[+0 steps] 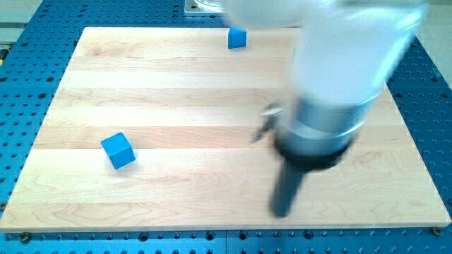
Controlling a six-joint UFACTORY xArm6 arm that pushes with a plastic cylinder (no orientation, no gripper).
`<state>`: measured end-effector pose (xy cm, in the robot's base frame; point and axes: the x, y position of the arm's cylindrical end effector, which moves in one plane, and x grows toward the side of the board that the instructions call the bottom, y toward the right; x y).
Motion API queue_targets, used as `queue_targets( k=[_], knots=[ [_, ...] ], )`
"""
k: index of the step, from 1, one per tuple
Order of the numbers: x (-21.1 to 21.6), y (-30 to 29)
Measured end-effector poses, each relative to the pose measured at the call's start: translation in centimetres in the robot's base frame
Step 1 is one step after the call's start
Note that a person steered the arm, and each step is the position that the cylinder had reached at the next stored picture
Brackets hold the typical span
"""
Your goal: Push the blue cube to the bottom left of the triangle
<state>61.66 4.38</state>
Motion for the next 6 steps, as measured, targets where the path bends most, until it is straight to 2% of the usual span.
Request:
queue_targets(
  k=[1,2,3,4,5,6],
  knots=[
    [0.2,-6.2],
    [0.2,-18.2],
    [-0.1,-26.7],
    [-4.4,-25.2],
    [-10.4,-16.2],
    [-13.5,-7.6]
  ],
)
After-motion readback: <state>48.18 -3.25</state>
